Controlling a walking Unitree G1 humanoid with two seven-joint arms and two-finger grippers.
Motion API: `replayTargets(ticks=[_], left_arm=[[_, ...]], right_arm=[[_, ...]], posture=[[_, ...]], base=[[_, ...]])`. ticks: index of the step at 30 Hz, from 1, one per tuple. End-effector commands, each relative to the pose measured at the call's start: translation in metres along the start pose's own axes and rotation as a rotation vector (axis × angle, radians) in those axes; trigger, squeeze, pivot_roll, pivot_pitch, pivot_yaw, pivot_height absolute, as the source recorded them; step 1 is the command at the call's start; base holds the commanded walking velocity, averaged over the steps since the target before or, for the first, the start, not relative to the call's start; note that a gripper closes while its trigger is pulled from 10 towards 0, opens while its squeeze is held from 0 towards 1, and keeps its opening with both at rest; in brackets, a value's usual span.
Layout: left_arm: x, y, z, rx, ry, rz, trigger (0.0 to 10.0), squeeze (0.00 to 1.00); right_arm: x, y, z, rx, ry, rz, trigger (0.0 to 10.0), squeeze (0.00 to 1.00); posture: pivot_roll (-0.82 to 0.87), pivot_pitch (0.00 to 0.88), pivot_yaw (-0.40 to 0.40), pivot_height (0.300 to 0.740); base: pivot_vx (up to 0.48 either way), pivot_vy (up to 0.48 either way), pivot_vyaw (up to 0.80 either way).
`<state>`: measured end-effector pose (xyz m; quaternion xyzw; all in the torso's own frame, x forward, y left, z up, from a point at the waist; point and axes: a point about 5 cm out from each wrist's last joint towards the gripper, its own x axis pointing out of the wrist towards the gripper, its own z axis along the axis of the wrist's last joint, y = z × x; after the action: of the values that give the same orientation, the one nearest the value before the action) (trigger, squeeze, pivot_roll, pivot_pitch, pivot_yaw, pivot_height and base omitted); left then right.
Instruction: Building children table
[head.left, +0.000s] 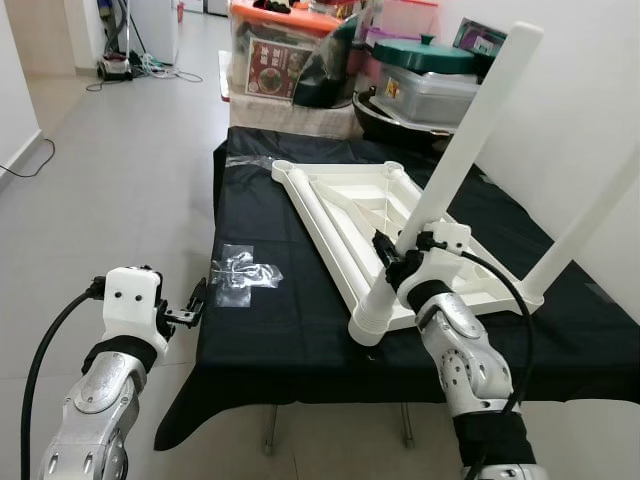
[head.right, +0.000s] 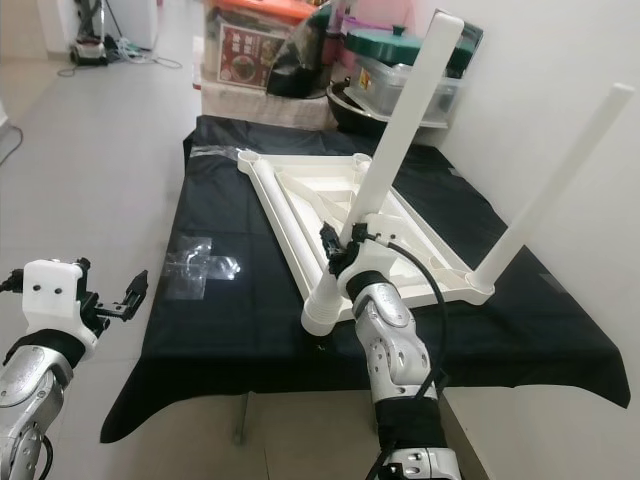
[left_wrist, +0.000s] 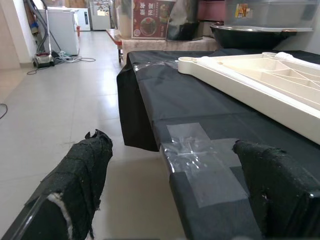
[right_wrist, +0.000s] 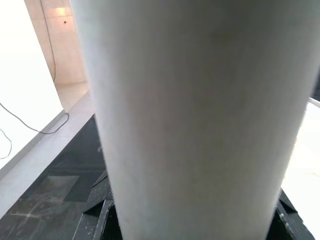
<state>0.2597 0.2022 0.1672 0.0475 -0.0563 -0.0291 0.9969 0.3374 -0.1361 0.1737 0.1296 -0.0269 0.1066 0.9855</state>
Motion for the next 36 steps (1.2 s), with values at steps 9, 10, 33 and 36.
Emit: replayTargets(ticks=[9,10,33,36], left_arm=[[0.001,-0.004,-0.005,0.001,0.017,-0.011,10.0,0.00],[0.002,-0.004,-0.005,0.001,0.017,-0.011,10.0,0.00],[0.001,-0.003,-0.007,0.016,0.019,-0.005,10.0,0.00],[0.002,-0.003,-0.007,0.019,0.018,-0.005,10.0,0.00]], right_arm=[[-0.012,-0.025,-0.034,0.047,0.168,-0.264,10.0,0.00],[-0.015,-0.037,-0.038,0.057,0.207,-0.392,10.0,0.00],[-0.014,-0.006,-0.028,0.012,0.148,-0.310,10.0,0.00],[-0.013,-0.003,-0.027,-0.005,0.136,-0.269,10.0,0.00]], posture=[[0.09,0.000,-0.152,0.740],[0.09,0.000,-0.152,0.740],[0.10,0.000,-0.154,0.740],[0.10,0.000,-0.154,0.740]], base=[[0.000,0.000,0.00],[0.000,0.000,0.00],[0.000,0.000,0.00],[0.000,0.000,0.00]])
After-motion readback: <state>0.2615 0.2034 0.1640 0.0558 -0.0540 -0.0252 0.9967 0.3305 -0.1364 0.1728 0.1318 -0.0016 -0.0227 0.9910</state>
